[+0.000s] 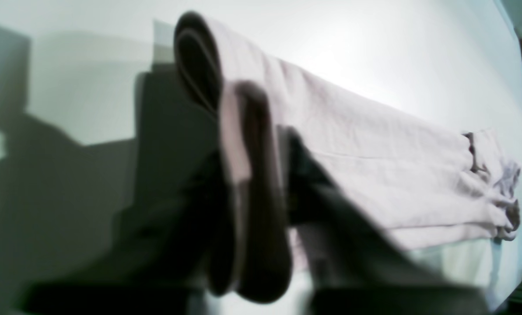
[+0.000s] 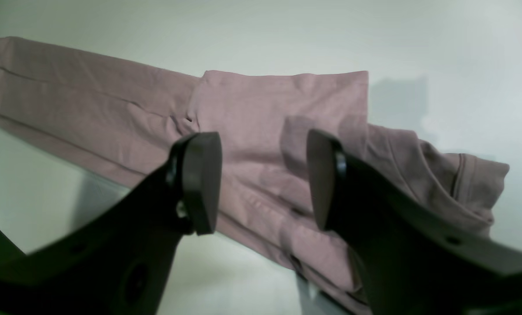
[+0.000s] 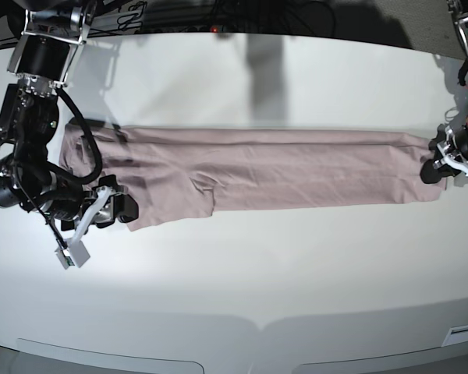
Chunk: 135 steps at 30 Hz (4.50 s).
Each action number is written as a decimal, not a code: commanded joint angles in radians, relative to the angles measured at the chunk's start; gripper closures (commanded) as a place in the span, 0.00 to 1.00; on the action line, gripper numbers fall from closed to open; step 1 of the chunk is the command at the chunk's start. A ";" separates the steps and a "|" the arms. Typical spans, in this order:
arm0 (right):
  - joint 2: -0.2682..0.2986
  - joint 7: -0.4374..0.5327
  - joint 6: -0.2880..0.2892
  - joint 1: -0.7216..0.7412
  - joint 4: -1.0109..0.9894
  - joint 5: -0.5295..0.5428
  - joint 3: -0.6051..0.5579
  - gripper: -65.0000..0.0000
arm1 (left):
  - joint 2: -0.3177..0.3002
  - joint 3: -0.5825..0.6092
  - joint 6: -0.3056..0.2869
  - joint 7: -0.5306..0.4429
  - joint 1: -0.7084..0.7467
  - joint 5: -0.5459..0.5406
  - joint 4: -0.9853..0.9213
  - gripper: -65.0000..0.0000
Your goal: Fold the T-shirt properly
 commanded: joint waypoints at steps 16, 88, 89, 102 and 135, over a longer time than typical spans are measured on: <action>0.014 0.024 0.005 0.026 0.018 0.015 0.005 0.51 | 0.069 -0.005 -0.005 0.224 -0.032 -0.109 0.269 1.00; 0.153 0.206 0.006 0.008 -0.467 -0.262 0.311 0.51 | 0.562 0.645 0.099 0.102 -0.332 0.834 0.459 0.43; 0.155 0.209 0.006 0.008 -0.480 -0.262 0.310 0.51 | 0.562 0.654 0.122 0.095 -0.332 0.858 0.459 0.43; 0.158 0.209 0.039 0.059 -0.786 -0.121 0.167 0.51 | 0.563 0.659 0.138 0.094 -0.332 0.869 0.459 0.43; 0.300 -0.108 0.047 0.080 -0.784 0.148 0.197 0.51 | 0.564 0.659 0.138 0.120 -0.329 0.864 0.459 0.43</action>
